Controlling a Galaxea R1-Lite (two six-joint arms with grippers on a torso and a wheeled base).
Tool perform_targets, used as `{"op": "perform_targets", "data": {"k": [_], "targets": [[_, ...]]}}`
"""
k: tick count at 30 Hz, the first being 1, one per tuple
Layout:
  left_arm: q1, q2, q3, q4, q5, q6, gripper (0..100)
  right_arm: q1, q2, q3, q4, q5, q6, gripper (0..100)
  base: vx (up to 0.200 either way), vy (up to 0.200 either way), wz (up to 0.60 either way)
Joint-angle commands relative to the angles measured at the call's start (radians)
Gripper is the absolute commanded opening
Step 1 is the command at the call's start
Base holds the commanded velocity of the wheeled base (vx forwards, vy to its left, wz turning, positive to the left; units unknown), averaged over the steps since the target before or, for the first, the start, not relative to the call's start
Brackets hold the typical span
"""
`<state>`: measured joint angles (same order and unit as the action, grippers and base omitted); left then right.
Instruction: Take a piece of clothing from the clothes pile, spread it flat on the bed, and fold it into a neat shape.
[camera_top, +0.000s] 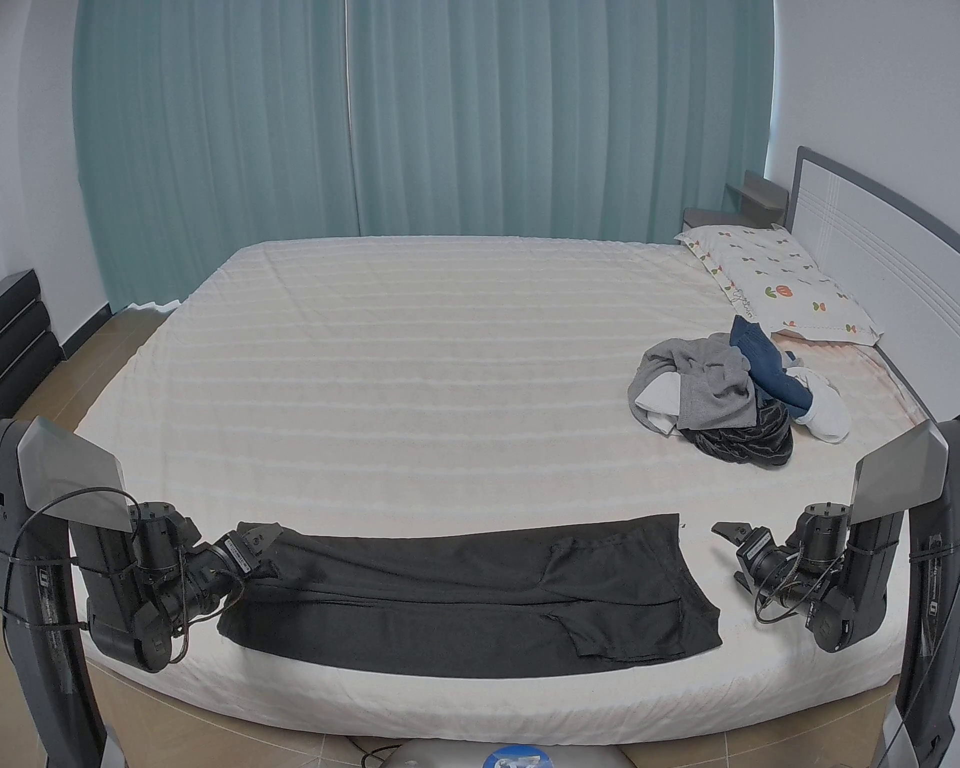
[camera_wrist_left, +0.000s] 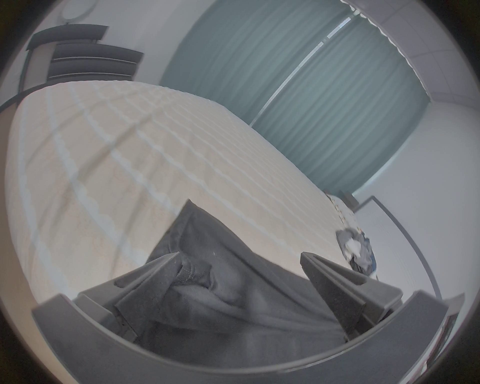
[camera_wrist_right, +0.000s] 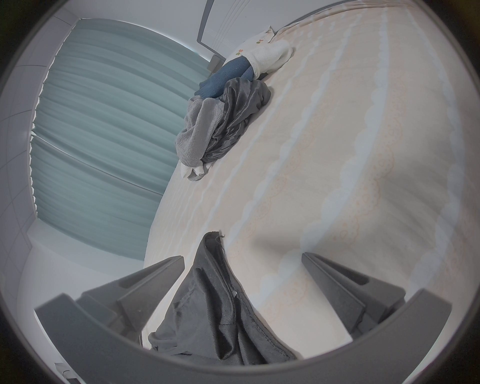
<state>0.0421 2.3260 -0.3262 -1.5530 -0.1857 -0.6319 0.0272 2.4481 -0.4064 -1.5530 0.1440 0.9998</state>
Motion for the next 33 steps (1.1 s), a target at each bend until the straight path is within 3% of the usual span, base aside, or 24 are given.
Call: {"op": "perform_targets", "data": {"k": [1,7,11,12,13,15,18,19,20,33], "targets": [[0.059,-0.005,0.036,0.013,-0.073,0.093,100,0.000,0.000,0.000,-0.010,-0.001,0.002,100,0.000,0.000,0.00],[0.067,-0.082,-0.073,0.231,-0.077,0.124,100,0.000,0.000,0.000,-0.010,-0.003,0.002,100,0.000,0.000,0.00],[0.085,-0.231,-0.246,0.579,-0.081,0.130,100,0.000,0.000,0.000,-0.010,-0.003,0.002,100,0.000,0.000,0.00],[0.087,-0.234,-0.254,0.593,-0.081,0.132,100,0.000,0.000,0.000,-0.010,-0.003,0.002,100,0.000,0.000,0.00],[0.088,-0.269,-0.318,0.725,-0.081,0.158,100,0.000,0.000,0.000,-0.010,-0.003,0.002,100,0.000,0.000,0.00],[0.093,-0.286,-0.364,0.844,-0.093,0.228,100,0.003,0.000,0.001,-0.009,-0.003,0.002,100,0.000,0.000,0.00],[0.096,-0.284,-0.370,0.864,-0.095,0.256,100,0.007,0.000,0.001,-0.010,-0.003,0.002,100,0.000,0.000,0.00],[0.120,-0.263,-0.369,0.890,-0.100,0.414,100,0.008,0.002,0.001,-0.010,-0.004,0.000,100,0.000,0.000,0.00],[0.122,-0.249,-0.366,0.889,-0.100,0.439,100,0.008,0.002,0.001,-0.010,-0.004,0.000,100,0.000,0.000,0.00],[0.119,-0.031,-0.329,0.775,-0.103,0.474,100,0.008,0.003,0.003,-0.009,-0.004,-0.006,100,0.000,0.000,0.00]]}}
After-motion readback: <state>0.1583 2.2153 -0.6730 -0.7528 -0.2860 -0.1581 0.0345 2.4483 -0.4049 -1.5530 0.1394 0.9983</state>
